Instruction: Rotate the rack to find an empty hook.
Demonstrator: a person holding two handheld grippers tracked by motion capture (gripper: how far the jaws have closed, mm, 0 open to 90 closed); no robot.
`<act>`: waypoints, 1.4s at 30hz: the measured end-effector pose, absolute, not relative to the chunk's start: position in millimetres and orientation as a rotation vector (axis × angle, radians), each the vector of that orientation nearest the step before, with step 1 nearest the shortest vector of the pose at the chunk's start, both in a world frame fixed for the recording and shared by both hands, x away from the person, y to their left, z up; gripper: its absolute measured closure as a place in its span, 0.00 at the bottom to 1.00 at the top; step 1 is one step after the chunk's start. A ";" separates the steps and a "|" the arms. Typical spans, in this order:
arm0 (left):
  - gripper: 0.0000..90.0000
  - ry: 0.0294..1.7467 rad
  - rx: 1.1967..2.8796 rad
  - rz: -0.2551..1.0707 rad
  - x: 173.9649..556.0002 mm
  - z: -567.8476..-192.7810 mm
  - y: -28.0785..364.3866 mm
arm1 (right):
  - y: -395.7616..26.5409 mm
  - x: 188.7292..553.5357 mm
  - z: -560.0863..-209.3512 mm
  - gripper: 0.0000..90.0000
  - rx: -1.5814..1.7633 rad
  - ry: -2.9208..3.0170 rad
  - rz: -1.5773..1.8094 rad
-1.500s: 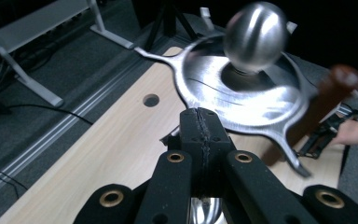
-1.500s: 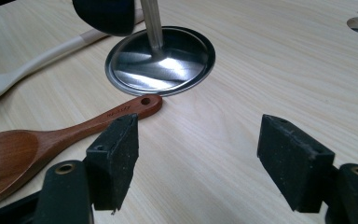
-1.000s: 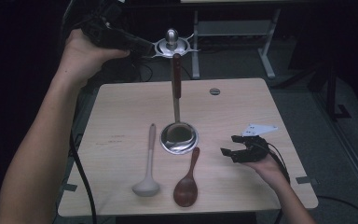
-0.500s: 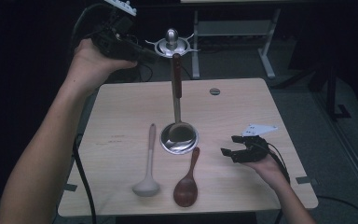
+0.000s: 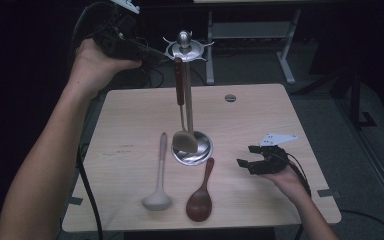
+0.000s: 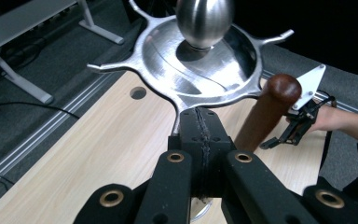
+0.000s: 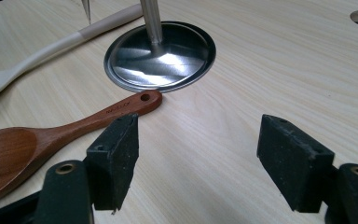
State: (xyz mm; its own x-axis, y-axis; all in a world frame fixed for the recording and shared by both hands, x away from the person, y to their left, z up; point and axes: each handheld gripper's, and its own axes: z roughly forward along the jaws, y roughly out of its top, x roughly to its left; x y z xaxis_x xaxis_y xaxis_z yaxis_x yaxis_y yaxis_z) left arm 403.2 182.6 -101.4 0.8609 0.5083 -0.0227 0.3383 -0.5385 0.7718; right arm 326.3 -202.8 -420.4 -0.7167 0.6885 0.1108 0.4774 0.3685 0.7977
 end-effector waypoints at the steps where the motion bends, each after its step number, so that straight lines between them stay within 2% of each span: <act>1: 1.00 0.617 2.184 0.257 403.7 -101.6 182.6 | -202.5 326.2 -420.4 0.33 1.044 2.388 1.271; 24: 1.00 0.650 2.151 0.258 418.9 -102.1 188.7 | -201.8 326.1 -421.0 0.33 1.041 2.392 1.267; 31: 1.00 0.652 2.164 0.320 424.3 -101.9 184.2 | -201.3 326.8 -421.7 0.33 1.046 2.395 1.266; 42: 1.00 0.655 2.159 0.349 434.3 -102.6 180.2 | -202.5 327.1 -422.1 0.33 1.046 2.398 1.264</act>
State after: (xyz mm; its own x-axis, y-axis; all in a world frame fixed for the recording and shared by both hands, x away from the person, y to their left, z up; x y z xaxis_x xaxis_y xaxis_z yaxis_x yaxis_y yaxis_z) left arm 434.3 180.2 -102.6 0.8255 0.5641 0.0217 0.3326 -0.5171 0.7886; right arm 327.1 -202.5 -422.1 -0.7169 0.6875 0.1162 0.4843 0.3711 0.7923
